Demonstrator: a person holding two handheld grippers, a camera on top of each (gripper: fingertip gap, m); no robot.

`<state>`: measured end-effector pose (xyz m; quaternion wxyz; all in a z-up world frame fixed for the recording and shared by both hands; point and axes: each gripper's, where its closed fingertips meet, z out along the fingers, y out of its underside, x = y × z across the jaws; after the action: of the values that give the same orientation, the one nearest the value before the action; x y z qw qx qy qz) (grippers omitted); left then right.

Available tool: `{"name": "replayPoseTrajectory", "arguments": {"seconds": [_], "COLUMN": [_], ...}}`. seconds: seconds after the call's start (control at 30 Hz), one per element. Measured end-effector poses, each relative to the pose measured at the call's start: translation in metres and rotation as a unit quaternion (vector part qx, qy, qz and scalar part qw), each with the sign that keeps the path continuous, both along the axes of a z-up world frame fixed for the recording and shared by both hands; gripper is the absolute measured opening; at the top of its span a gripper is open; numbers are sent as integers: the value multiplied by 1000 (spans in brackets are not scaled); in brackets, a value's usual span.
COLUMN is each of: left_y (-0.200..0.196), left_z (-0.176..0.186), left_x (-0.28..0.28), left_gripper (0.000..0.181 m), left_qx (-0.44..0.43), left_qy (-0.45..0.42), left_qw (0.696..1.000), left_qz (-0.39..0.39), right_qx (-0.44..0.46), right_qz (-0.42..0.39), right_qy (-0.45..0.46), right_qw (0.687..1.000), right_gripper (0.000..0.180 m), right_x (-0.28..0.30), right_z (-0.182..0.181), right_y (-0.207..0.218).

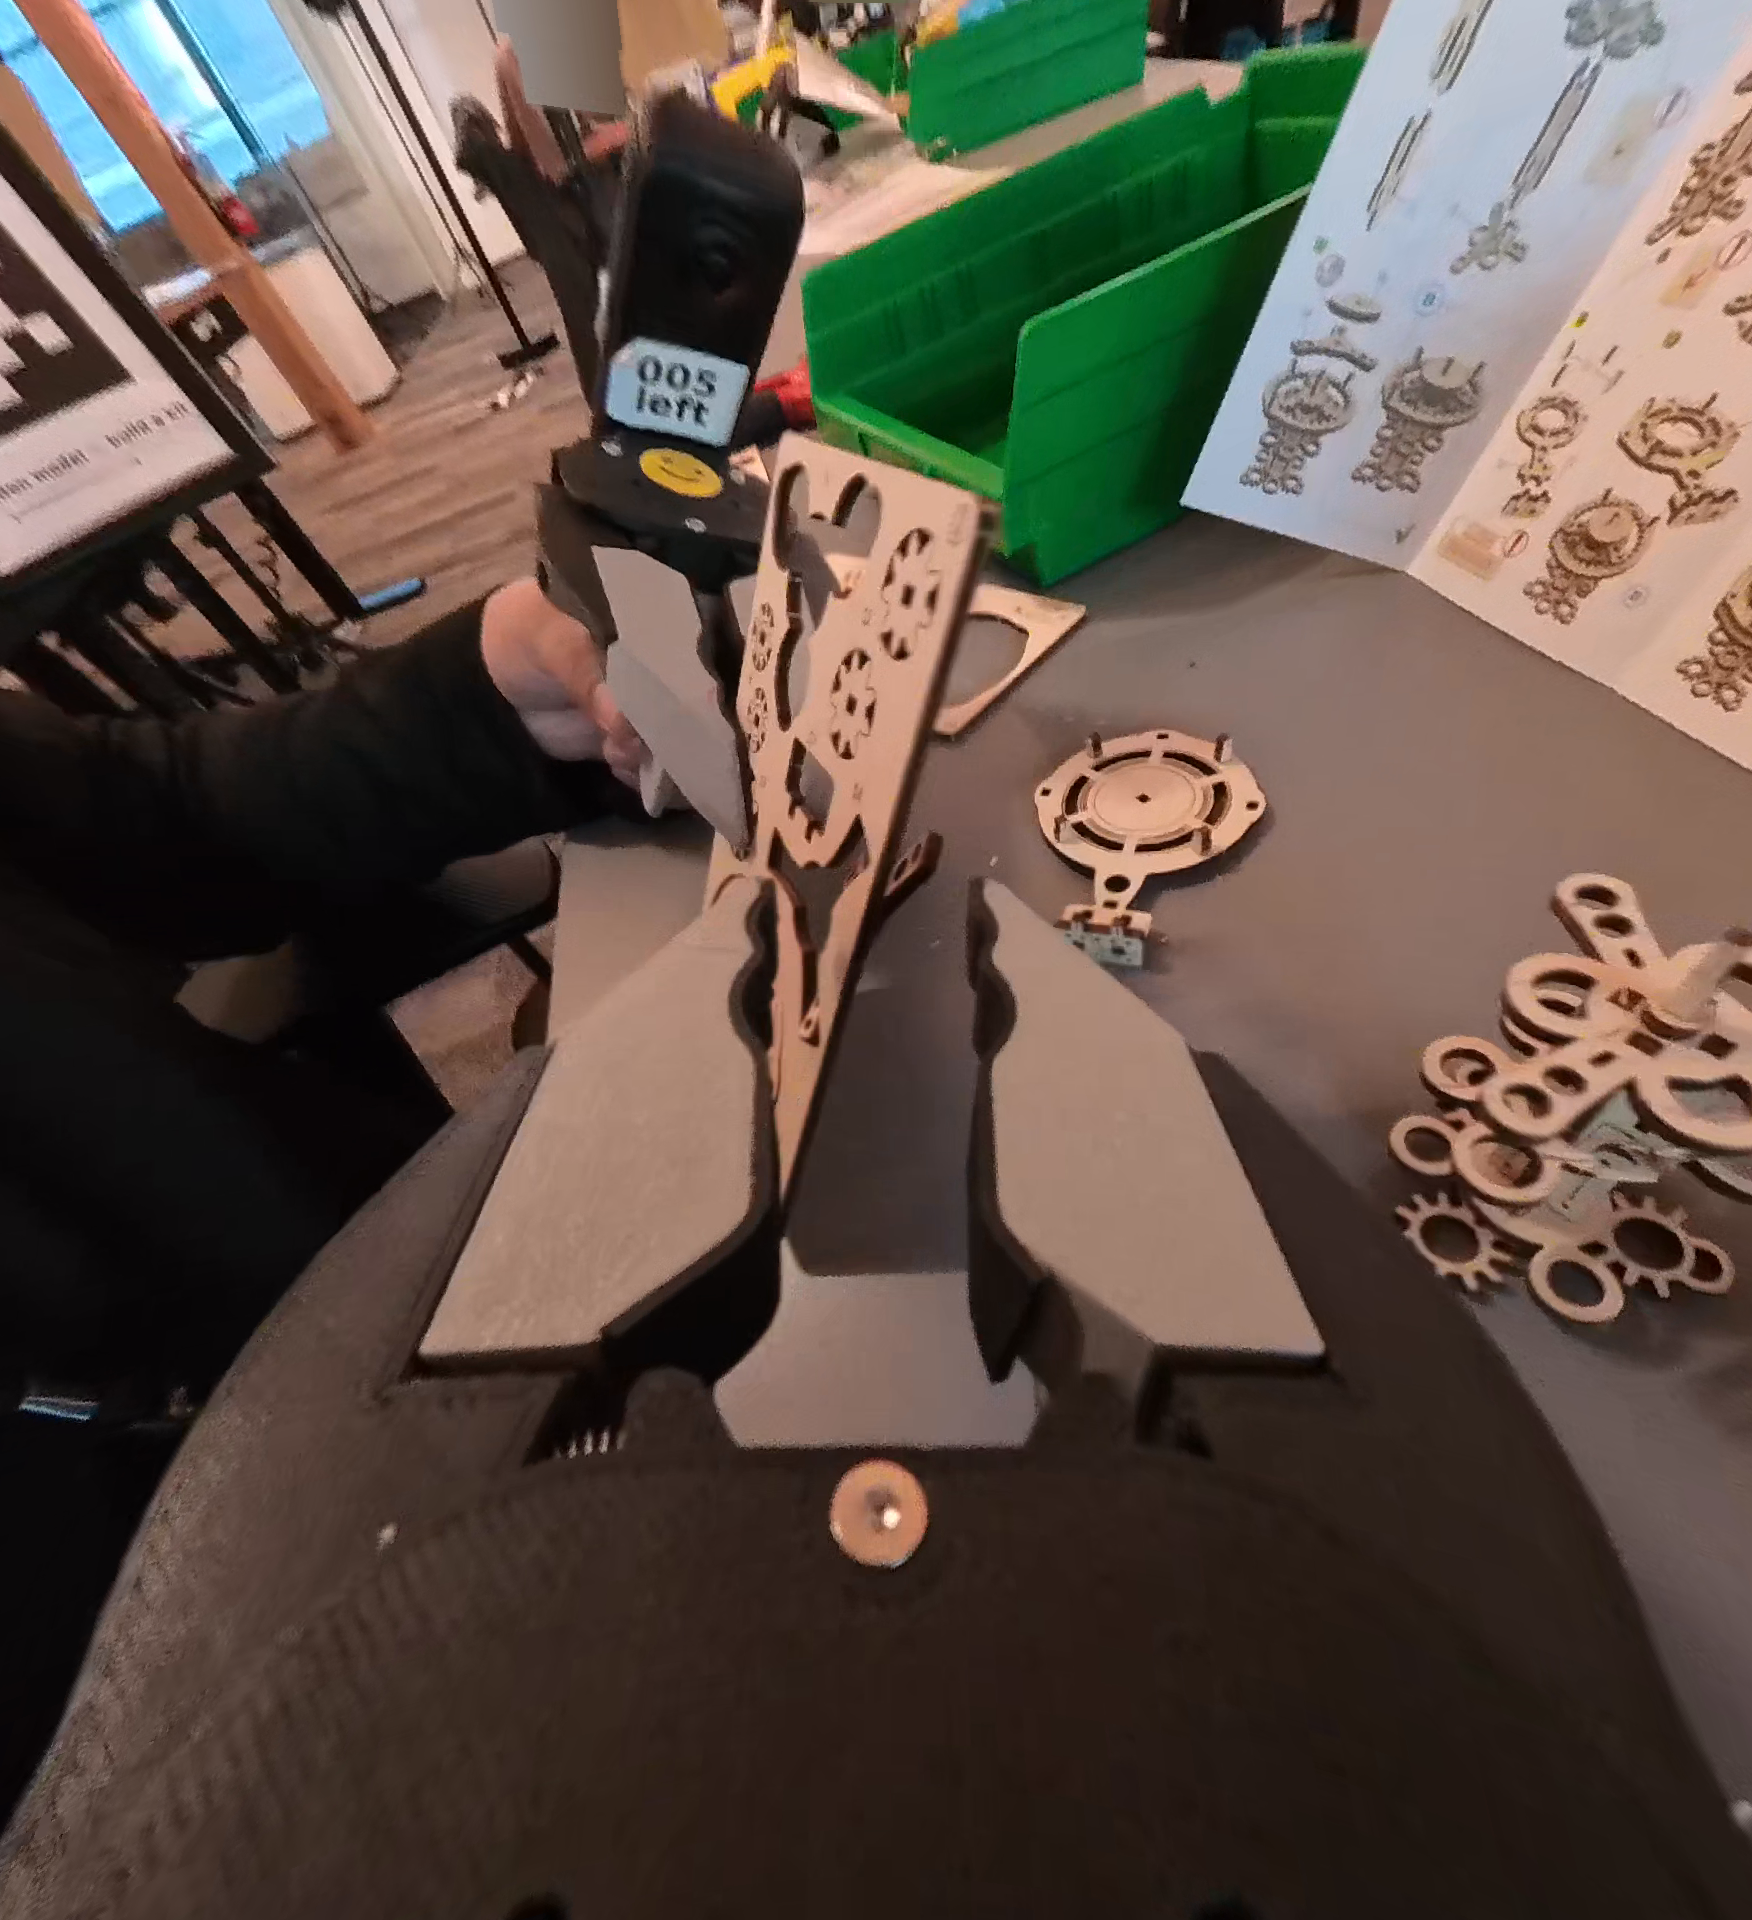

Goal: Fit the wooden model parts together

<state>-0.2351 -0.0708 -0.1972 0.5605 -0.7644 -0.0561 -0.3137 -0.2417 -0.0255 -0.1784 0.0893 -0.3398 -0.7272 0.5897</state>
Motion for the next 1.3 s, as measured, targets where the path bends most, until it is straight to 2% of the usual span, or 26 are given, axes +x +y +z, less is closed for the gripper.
{"name": "replayPoseTrajectory", "arguments": {"seconds": [0.1, 0.3, 0.47, 0.7, 0.83, 1.07, 1.2, 1.3], "left_y": [-2, -6, -9, -12, -15, -9, -8, -7], "left_z": [4, 8, 11, 23, 30, 23, 22, 20], "left_x": [3, 10, 17, 22, 16, 10, 11, 9], "left_gripper": [1, 0, 0, 0, 0, 0, 0, 0], "left_qx": [12, 27, 36, 73, 95, 74, 71, 63], "left_qy": [-9, -27, -24, -58, -89, -86, -86, -89], "left_qw": [1000, 998, 997, 991, 988, 992, 992, 992], "left_qz": [-15, -49, -71, -91, -85, -60, -62, -57], "right_qx": [-51, -119, -60, 11, 16, 23, 42, 68], "right_qz": [30, 140, 198, 299, 305, 282, 280, 278], "right_qy": [-15, -13, 16, 91, 91, 71, 72, 73], "right_qw": [998, 983, 978, 950, 948, 956, 956, 955], "right_gripper": [40, 46, 67, 66, 55, 53, 43, 41], "right_x": [7, 31, 39, 57, 56, 52, 50, 48], "right_z": [7, 20, 12, 8, 5, -5, -11, -19], "right_y": [3, -2, -12, -49, -52, -41, -40, -40]}}
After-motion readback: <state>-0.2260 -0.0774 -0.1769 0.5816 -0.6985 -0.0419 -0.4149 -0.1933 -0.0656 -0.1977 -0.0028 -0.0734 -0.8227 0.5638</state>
